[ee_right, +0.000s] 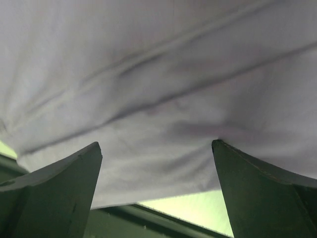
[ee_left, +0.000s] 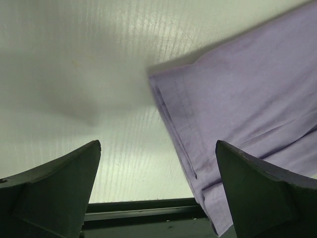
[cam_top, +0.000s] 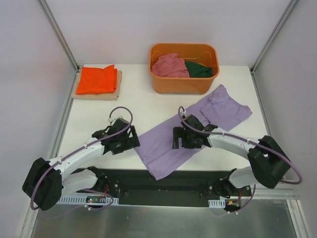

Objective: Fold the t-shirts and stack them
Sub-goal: Rotate the tshirt 45 degrees

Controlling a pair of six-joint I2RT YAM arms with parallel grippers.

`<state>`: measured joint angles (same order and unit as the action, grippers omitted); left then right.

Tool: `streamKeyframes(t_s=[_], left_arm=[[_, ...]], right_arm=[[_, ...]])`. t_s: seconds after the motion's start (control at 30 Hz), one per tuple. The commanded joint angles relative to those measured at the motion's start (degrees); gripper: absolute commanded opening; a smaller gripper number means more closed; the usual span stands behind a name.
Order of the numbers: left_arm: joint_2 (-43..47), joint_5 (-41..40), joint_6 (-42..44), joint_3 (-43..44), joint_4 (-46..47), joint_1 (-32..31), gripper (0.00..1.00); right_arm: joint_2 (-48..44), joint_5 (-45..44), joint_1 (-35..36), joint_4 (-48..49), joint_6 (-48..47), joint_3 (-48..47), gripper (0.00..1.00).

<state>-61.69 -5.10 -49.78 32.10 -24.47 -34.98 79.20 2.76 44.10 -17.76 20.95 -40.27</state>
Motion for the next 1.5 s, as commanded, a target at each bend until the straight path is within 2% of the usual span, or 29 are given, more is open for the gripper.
streamKeyframes(t_s=[0.0,0.23,0.37,0.5,0.6,0.8,1.0,1.13,1.27,1.47], left_arm=[[1.6,-0.8,-0.1,-1.1,-0.7,1.6,0.99],[1.4,-0.5,1.3,-0.4,-0.4,2.2,0.99],[-1.1,2.0,5.5,3.5,0.7,2.2,0.99],[-5.5,9.0,8.8,7.8,5.8,0.7,0.99],[-10.2,10.2,9.5,11.4,8.0,-2.5,0.99],[-21.8,12.4,9.4,16.4,11.9,-6.2,0.99],[-30.1,16.0,9.8,18.6,12.5,-7.0,0.99],[-32.2,17.8,10.1,20.1,12.8,-7.9,0.99],[-32.8,19.5,10.7,21.8,12.7,-8.8,0.99],[-35.1,22.4,10.7,25.1,12.7,-10.0,0.99]], right_arm=[[5.3,-8.7,-0.2,0.2,0.6,-5.0,0.96],[8.1,-9.9,-0.9,-4.2,-1.5,-8.5,0.96],[1.8,-11.3,-1.1,-5.9,-1.4,-6.5,0.96],[-5.8,-11.8,-2.7,-7.7,-1.3,-5.1,0.96],[-9.6,-10.8,-7.5,-7.7,-2.8,-4.9,0.96],[-10.7,-4.4,-23.7,-7.3,-6.7,-6.6,0.96],[-1.6,0.6,-38.5,-6.0,-8.3,-9.6,0.96],[5.5,1.0,-41.8,-1.9,-10.0,-12.1,0.96],[13.9,3.5,-45.8,-2.7,-10.5,-17.3,0.96],[23.5,2.3,-50.1,-5.5,-9.8,-25.0,0.96]])
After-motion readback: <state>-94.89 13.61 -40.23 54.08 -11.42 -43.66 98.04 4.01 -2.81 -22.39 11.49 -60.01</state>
